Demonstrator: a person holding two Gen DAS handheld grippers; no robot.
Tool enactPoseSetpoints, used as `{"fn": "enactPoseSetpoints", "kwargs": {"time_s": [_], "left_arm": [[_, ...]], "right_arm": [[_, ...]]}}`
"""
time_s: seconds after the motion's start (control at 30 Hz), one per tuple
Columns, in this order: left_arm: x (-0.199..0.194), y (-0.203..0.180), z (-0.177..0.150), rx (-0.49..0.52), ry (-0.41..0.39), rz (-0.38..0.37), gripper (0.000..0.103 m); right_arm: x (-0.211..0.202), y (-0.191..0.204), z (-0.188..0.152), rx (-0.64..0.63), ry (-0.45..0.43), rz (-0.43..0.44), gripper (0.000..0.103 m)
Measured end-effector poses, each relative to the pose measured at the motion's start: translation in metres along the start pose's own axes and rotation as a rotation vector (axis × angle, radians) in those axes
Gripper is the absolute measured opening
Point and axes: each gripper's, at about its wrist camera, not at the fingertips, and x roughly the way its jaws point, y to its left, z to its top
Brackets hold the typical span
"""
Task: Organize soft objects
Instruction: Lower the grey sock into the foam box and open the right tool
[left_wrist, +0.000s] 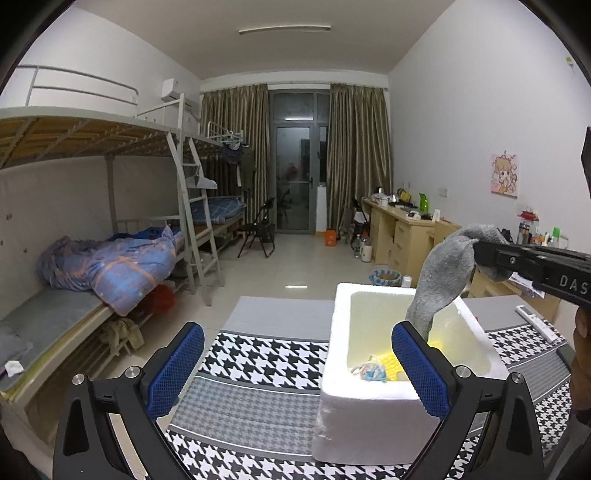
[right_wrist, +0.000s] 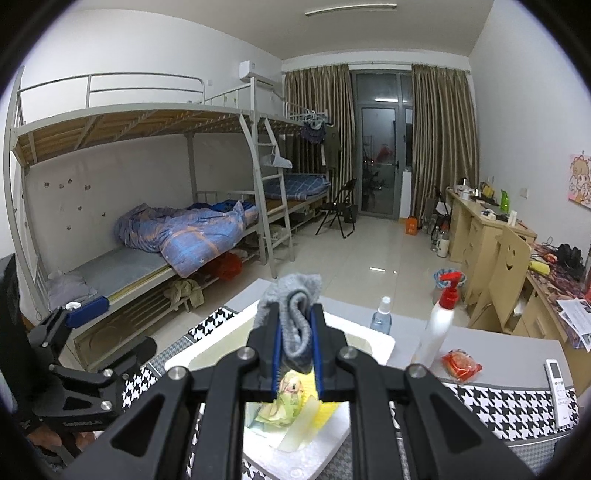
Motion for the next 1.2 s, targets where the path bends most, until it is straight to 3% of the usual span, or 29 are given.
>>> {"fn": "enactPoseSetpoints", "kwargs": {"time_s": [0.47,0.53,0.63,0.7,0.73,1.2], "left_arm": [[0.001,0.015,-0.013,-0.029,0.016,0.023,0.102],[0.001,0.016,-0.014,-0.027,0.019,0.031,0.102],[0.002,0.016,-0.015,-0.034,0.025,0.032,0.102],[0.002,0.016,-0.015,-0.036,0.032,0.031,0.102],[0.003,0.016,-0.016,-0.037,0.034,0.031,0.102],[-0.002,0.014,-0.012,-0.043,0.027,0.032,0.102]], "right_arm": [[0.031,0.008,-0.004,0.010,0.091,-0.004,0.018],[0.037,0.010,-0.006,0.011,0.105,-0.008,0.022],[0.043,0.012,-0.009,0.026,0.113,-0.007,0.038],[0.046,0.013,-0.011,0.038,0.129,-0.002,0.067],[0.047,0.012,-0.011,0.044,0.132,0.000,0.072],[0.018,0.007,-0.018,0.032,0.093,0.012,0.077]]}}
